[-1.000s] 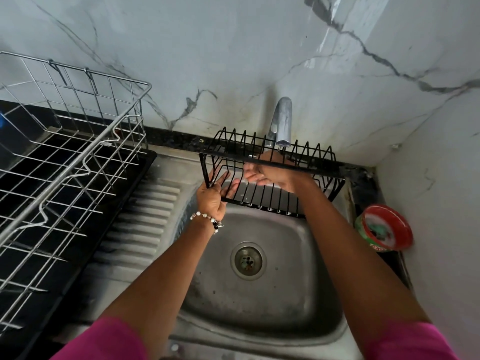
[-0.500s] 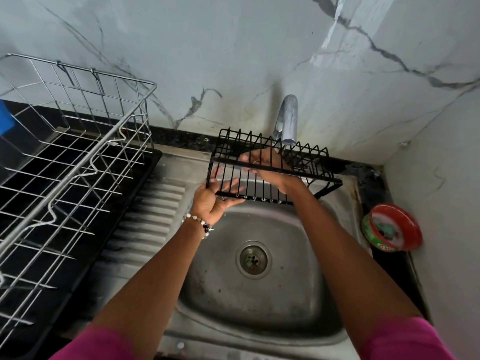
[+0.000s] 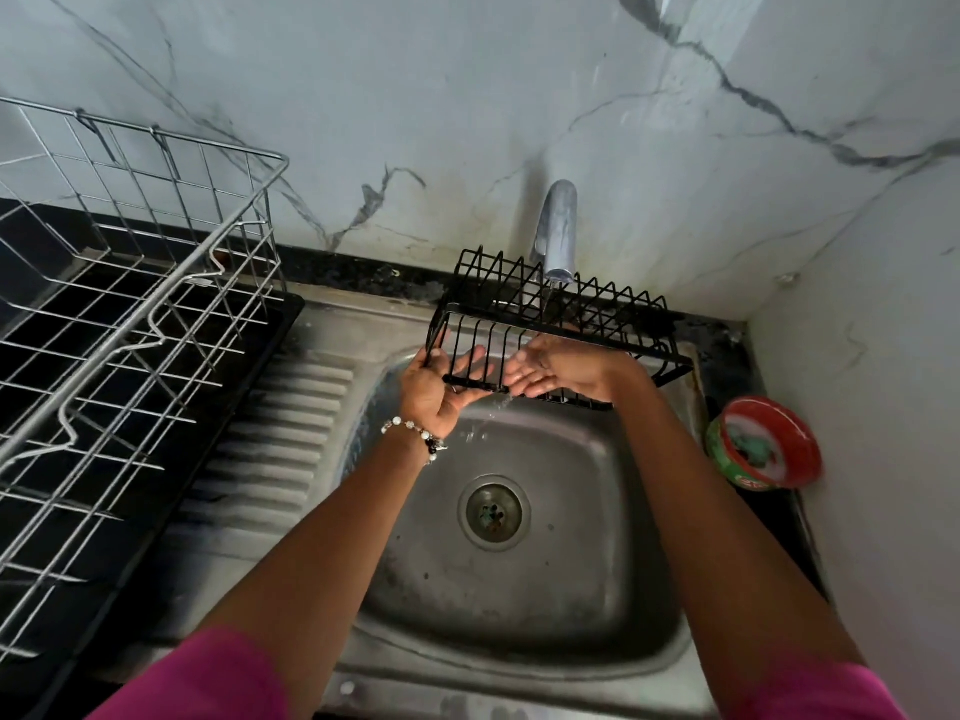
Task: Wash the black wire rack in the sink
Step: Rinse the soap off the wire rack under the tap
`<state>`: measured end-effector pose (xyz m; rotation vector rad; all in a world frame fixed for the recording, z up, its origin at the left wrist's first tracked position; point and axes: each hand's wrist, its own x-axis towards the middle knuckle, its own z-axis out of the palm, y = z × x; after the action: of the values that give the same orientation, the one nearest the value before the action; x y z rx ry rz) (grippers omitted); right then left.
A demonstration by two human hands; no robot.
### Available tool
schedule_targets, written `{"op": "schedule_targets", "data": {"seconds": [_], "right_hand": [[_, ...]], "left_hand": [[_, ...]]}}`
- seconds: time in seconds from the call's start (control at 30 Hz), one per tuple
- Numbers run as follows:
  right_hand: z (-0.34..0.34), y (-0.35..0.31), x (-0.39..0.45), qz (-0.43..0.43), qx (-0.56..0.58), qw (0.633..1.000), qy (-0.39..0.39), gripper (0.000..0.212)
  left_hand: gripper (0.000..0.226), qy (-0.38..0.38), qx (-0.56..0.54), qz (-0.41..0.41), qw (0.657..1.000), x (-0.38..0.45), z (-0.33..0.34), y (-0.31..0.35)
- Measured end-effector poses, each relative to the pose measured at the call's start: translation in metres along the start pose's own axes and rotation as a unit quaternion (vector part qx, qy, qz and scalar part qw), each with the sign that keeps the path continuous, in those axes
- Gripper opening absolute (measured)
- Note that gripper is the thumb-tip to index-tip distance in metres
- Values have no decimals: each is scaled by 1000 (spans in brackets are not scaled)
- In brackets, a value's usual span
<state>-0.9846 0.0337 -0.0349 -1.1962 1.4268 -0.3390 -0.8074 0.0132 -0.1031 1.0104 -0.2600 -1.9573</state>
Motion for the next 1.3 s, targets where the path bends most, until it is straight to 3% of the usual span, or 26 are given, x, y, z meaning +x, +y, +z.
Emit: {"op": "schedule_targets", "data": {"seconds": [0.2, 0.33, 0.47, 0.67, 0.8, 0.97, 1.13, 1.3], "right_hand": [[6, -6, -3, -21, 45, 999, 11, 29], [6, -5, -2, -7, 18, 999, 30, 29], [10, -9, -1, -21, 77, 996, 24, 28], [14, -11, -3, -19, 71, 996, 56, 24], [11, -13, -5, 9, -8, 995, 98, 31], [12, -21, -7, -7, 60, 996, 66, 31], [11, -17, -7, 4, 23, 995, 97, 27], [15, -24, -8, 13, 17, 997, 77, 31]], "left_hand": [[40, 9, -10, -11, 1000, -1, 1, -5], [38, 3, 3, 4, 1000, -5, 1, -2], [37, 13, 1, 4, 1000, -10, 2, 2], [36, 22, 1, 16, 1000, -12, -1, 6], [38, 30, 13, 18, 999, -13, -3, 12], [39, 41, 16, 23, 999, -14, -5, 21], [37, 52, 28, 45, 997, -17, -6, 33], [39, 68, 41, 53, 995, -18, -8, 39]]}}
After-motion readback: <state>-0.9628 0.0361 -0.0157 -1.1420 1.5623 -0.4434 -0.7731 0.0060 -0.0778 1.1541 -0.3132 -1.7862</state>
